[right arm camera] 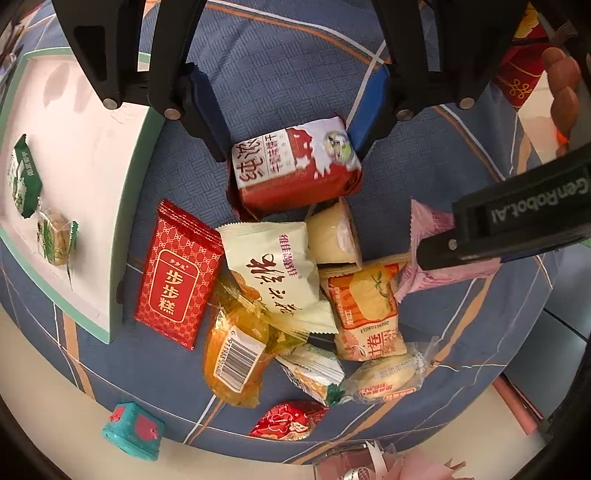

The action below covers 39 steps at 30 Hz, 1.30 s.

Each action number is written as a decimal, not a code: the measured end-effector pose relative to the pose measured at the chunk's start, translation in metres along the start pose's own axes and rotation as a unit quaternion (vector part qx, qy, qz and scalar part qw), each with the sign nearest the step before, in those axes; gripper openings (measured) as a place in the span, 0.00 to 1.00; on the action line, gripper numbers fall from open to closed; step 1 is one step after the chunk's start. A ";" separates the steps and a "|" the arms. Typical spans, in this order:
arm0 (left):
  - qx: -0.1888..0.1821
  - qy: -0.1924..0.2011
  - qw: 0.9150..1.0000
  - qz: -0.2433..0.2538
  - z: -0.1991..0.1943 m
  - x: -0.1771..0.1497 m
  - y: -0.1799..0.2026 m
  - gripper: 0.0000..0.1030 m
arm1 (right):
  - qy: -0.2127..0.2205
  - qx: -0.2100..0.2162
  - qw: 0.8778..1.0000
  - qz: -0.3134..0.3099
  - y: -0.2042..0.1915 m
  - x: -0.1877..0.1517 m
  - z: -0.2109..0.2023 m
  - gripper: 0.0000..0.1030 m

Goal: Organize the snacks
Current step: 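Carry the pink pack and red-white pack over the white tray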

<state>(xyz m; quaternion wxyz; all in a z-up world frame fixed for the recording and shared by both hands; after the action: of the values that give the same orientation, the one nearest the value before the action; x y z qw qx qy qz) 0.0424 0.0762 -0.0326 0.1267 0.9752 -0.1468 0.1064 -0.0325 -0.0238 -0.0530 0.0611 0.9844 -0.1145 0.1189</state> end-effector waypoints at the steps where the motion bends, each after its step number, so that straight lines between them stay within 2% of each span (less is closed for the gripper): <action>1: -0.001 0.002 1.000 0.000 0.000 0.000 0.000 0.74 | 0.001 0.000 1.000 0.001 0.000 0.000 -0.002 0.65; 8: -0.002 0.014 1.000 0.001 -0.009 -0.003 0.002 0.74 | 0.016 0.002 1.000 0.007 0.003 -0.002 -0.020 0.65; 18: 0.001 0.052 0.999 0.005 -0.031 -0.007 0.006 0.74 | 0.052 0.005 0.998 0.023 0.017 -0.007 -0.055 0.64; 24: 0.001 0.071 0.997 0.009 -0.037 -0.003 0.018 0.74 | 0.053 -0.002 0.998 0.036 0.029 -0.009 -0.055 0.64; 33: -0.010 0.086 0.996 0.030 -0.044 -0.004 0.051 0.74 | 0.047 -0.014 0.994 0.094 0.079 -0.016 -0.051 0.64; 39: -0.015 0.090 0.993 0.078 -0.046 -0.011 0.094 0.74 | 0.047 -0.039 0.987 0.150 0.128 -0.030 -0.055 0.64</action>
<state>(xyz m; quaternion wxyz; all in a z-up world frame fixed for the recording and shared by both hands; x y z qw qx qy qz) -0.0049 0.0047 0.0283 0.1453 0.9454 -0.2116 0.2008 -0.1036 -0.1336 0.0041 0.0860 0.9461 -0.2628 0.1685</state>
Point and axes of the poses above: each gripper's, at about its wrist camera, not at the fingertips, and z roughly the way its jaws point, y to its right, x to its top, the point moved 2 cm from there along z, roughly the way its jaws point, and after that the axes turned 9 degrees about -x, right-handed, at the moved point
